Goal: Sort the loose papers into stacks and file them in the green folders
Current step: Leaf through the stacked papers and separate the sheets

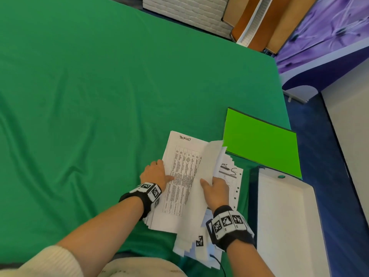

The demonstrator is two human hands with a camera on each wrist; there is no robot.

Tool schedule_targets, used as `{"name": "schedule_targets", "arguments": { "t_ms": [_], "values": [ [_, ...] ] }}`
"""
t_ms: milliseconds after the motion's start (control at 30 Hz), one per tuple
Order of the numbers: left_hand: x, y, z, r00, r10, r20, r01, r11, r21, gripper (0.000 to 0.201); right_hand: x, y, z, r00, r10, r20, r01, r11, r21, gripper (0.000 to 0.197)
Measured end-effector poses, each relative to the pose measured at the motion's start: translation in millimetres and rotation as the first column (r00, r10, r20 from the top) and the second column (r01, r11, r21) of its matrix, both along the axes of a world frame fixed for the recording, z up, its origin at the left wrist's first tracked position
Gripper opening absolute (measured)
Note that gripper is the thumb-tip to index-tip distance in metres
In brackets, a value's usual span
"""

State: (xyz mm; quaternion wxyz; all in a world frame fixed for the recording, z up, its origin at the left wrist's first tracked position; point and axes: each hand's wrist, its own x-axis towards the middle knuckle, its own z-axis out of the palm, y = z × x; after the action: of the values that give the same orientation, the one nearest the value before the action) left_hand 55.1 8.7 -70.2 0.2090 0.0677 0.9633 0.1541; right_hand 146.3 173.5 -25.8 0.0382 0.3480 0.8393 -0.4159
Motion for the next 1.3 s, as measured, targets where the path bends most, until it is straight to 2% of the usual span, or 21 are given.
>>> {"name": "schedule_targets", "arguments": {
  "t_ms": [167,333,400,467,500,533,633,700,767,800,867,967,1033,1167,1233,1300],
  "values": [
    [-10,-4,2,0.992,-0.104,-0.064,0.101,0.993,-0.055,0.038,1,-3,0,1.000,-0.013,0.005,0.012,0.995,0.094,0.034],
    [-11,-8,7,0.995,-0.097,0.012,0.098,0.994,-0.040,0.028,1,-6,-2,0.998,0.051,0.037,-0.059,0.968,0.246,0.038],
    [-5,-5,12,0.994,-0.086,-0.066,0.082,0.995,-0.062,0.028,-1,-5,-3,0.994,0.097,0.046,-0.106,0.950,0.294,0.041],
    [7,5,15,0.990,-0.037,-0.136,0.042,0.999,0.033,0.029,-4,-3,-4,0.990,0.137,0.037,-0.142,0.939,0.312,0.044],
    [12,12,17,0.992,-0.007,-0.123,0.025,0.989,0.144,0.032,-5,-1,-4,0.987,0.161,0.017,-0.158,0.935,0.316,0.046],
    [16,18,18,0.999,0.011,-0.053,0.003,0.967,0.256,0.038,-5,0,-4,0.983,0.181,0.003,-0.172,0.929,0.327,0.049],
    [25,36,25,0.959,0.014,0.282,-0.162,0.845,0.509,0.070,1,2,-4,0.977,0.211,-0.007,-0.196,0.916,0.349,0.058],
    [28,40,31,0.925,0.034,0.378,-0.267,0.767,0.583,0.095,2,4,-3,0.982,0.189,-0.030,-0.172,0.940,0.293,0.063],
    [25,39,33,0.926,0.037,0.376,-0.262,0.780,0.569,0.106,2,3,-2,0.989,0.144,-0.039,-0.130,0.962,0.242,0.069],
    [22,36,32,0.936,0.033,0.351,-0.234,0.803,0.548,0.100,2,3,-2,0.992,0.122,-0.038,-0.111,0.970,0.217,0.069],
    [14,33,32,0.951,0.045,0.305,-0.205,0.832,0.515,0.075,2,2,0,0.996,0.083,-0.033,-0.076,0.983,0.167,0.066],
    [3,28,31,0.966,0.059,0.253,-0.190,0.824,0.533,0.053,2,4,-1,0.997,0.077,-0.009,-0.075,0.981,0.179,0.062],
    [-3,25,29,0.972,0.039,0.231,-0.160,0.831,0.533,0.049,-1,5,-1,0.997,0.076,-0.014,-0.072,0.979,0.189,0.061],
    [-10,21,31,0.960,0.027,0.278,-0.176,0.829,0.531,0.050,-4,8,1,0.999,0.032,-0.037,-0.025,0.986,0.165,0.061],
    [-11,22,30,0.943,0.013,0.334,-0.218,0.780,0.586,0.052,-6,8,2,0.999,0.020,-0.033,-0.015,0.987,0.160,0.062],
    [-9,25,34,0.918,0.004,0.396,-0.287,0.697,0.657,0.052,-9,7,4,0.999,0.020,-0.040,-0.014,0.989,0.145,0.063]
  ]
}}
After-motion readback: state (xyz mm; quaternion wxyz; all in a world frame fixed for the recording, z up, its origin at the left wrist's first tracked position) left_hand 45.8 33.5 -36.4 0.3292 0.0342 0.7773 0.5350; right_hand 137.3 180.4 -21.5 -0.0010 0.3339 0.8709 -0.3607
